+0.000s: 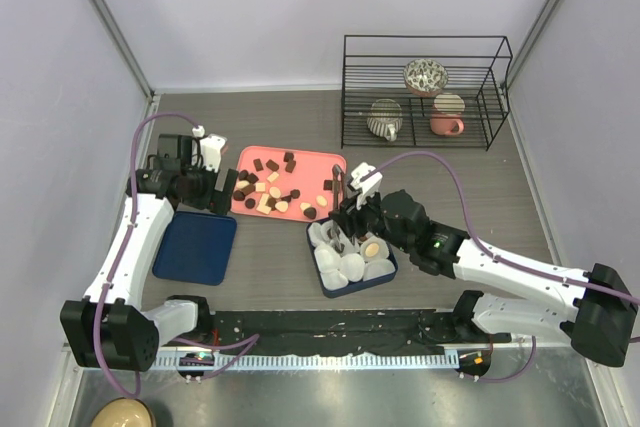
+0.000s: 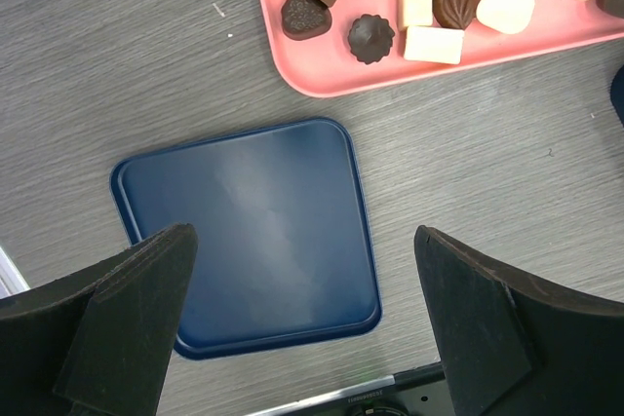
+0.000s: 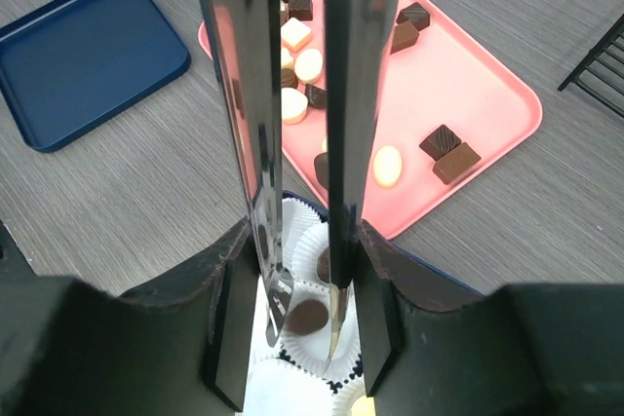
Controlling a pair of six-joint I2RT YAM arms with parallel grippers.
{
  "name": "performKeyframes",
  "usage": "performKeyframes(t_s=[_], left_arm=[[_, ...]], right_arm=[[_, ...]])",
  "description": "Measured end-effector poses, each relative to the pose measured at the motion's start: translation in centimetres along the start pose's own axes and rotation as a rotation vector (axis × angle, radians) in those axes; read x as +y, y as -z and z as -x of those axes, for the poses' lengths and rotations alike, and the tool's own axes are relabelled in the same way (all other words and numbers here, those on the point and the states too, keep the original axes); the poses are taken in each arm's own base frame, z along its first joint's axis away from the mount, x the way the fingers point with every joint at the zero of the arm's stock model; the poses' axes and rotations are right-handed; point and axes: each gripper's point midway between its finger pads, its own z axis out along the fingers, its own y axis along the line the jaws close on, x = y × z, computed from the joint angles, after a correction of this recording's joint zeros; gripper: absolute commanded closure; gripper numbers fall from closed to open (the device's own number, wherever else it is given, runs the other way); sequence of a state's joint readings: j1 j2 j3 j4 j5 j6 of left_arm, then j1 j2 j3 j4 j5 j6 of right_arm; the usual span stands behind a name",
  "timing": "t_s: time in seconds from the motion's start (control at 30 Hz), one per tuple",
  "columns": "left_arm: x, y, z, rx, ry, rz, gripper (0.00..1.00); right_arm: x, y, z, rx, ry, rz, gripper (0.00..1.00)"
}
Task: Pack the chocolate
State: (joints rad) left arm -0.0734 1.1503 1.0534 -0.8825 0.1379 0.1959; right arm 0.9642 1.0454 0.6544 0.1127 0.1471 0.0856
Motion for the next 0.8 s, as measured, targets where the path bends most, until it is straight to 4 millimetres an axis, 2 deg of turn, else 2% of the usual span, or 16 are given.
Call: performKeyframes(t_s=[0.37,0.5,0.57,0.67,0.73,0.8], left_arm=[[0.1,0.2,-0.1,-0.004,-0.001,0.008,0.00],[0.1,0.2,-0.1,-0.004,-0.001,0.008,0.00],[0.1,0.2,-0.1,-0.004,0.000,0.008,0.00],[0.1,0.2,-0.1,-0.004,0.000,0.008,0.00],[0.1,0.2,-0.1,-0.004,0.000,0.008,0.00],[0.1,0.2,-0.1,-0.004,0.000,0.011,0.00]], right_arm=[[-0.4,0.2,0.6,-0.013,0.021,-0.019,0.59],[-0.7,-0.3,3.5,-0.067,0.064,-0.043,0.59],[-0.8,-1.3,5.9,-0.115,0.088,-0.056,0.59],[-1.4,-3.8,9.0,-0.174,0.108,-0.073,0.59],[-2.7,-6.2,10.4,-0.202,0.101,-0.092,0.59],[-4.4,-8.7,11.0,-0.212,0.094,-0.113,0.59]])
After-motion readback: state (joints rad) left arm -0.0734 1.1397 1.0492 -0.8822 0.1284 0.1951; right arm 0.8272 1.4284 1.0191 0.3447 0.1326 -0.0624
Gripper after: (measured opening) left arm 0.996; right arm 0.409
